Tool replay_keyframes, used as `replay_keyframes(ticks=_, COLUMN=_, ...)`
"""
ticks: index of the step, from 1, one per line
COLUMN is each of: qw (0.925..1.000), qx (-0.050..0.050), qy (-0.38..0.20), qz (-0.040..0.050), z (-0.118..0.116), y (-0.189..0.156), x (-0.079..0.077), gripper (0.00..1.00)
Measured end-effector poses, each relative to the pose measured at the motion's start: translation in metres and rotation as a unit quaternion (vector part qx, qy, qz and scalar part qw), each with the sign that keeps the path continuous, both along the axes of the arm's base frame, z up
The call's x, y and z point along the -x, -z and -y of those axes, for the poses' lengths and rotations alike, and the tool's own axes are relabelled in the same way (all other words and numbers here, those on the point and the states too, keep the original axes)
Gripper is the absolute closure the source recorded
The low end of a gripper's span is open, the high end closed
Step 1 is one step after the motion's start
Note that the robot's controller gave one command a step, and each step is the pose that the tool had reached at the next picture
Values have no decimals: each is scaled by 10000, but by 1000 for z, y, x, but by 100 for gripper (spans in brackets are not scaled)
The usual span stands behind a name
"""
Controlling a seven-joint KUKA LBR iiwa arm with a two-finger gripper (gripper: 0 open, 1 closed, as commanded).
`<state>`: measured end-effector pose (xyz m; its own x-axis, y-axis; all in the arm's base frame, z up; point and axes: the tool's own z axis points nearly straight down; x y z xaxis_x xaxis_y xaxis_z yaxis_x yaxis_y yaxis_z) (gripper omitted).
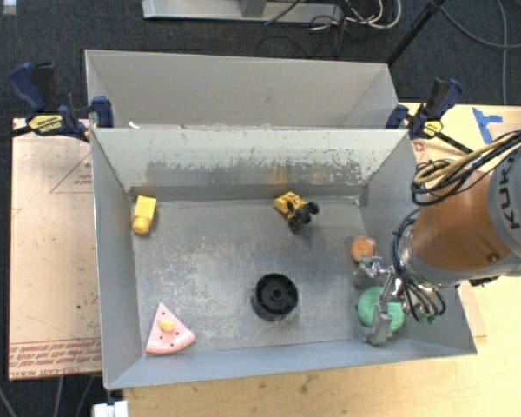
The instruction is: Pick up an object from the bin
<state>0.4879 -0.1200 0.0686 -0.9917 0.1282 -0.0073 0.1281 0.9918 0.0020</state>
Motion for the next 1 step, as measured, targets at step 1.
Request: replay_keyframes(ticks=1, qw=9956, qx=1, qy=938, qz=-30, z=25, y=-14, x=-24, gripper=100)
